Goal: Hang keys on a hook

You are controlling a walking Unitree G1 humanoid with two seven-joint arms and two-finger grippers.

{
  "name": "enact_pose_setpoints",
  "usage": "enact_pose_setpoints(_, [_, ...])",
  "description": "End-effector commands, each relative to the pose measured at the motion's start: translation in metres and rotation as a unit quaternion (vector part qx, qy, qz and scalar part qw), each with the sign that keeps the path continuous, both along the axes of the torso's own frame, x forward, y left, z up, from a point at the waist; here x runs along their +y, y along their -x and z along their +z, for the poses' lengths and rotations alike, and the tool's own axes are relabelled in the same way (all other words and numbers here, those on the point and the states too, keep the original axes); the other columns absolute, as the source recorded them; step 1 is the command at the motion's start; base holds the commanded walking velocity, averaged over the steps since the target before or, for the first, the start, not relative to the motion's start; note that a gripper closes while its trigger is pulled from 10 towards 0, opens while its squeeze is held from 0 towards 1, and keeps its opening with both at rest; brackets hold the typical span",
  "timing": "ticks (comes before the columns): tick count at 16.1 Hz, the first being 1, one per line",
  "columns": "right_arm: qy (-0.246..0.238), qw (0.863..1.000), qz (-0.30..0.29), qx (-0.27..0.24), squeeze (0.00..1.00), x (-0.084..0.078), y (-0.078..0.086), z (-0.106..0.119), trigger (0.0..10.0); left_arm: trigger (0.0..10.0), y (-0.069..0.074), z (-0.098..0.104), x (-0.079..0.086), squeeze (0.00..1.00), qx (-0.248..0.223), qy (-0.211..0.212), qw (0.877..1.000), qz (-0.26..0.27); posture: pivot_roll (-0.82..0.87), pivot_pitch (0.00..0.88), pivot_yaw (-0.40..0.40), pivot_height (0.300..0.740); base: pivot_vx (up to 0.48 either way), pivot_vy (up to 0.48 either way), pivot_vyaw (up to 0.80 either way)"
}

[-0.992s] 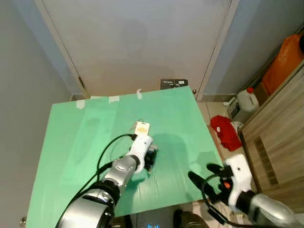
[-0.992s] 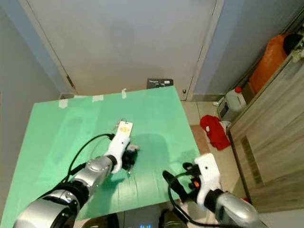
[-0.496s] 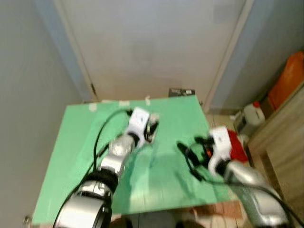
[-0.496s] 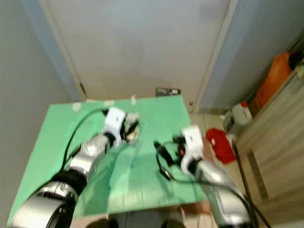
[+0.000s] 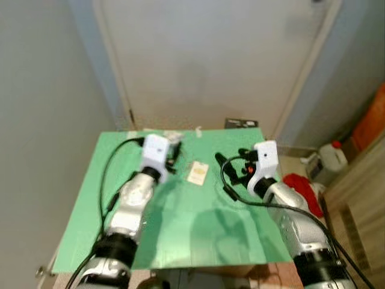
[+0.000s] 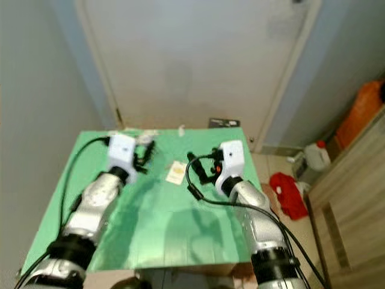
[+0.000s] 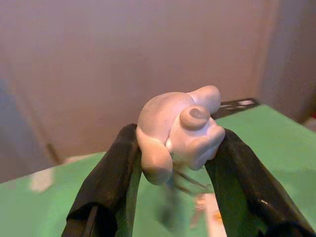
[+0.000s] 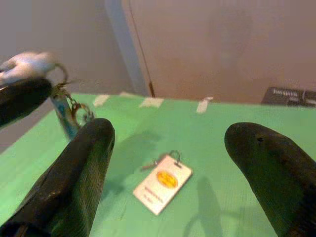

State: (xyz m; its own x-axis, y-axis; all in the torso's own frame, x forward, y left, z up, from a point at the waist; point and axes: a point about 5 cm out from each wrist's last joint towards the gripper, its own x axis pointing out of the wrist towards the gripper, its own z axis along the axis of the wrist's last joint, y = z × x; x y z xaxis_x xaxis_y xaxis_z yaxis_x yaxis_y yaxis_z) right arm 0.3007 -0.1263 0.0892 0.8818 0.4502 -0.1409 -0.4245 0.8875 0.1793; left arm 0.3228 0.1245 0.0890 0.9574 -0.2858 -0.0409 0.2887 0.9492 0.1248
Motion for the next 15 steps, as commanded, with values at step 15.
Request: enact_pose_setpoints(15, [-0.022, 0.986, -0.147, -0.074, 0.0, -0.035, -0.005, 0.0, 10.0, 0.0, 0.009, 0.033, 0.018, 0.0, -0.073, 0.027, 0.996, 0.052, -0.02, 0.0, 0.069, 0.74, 0.0, 0.0, 0.0])
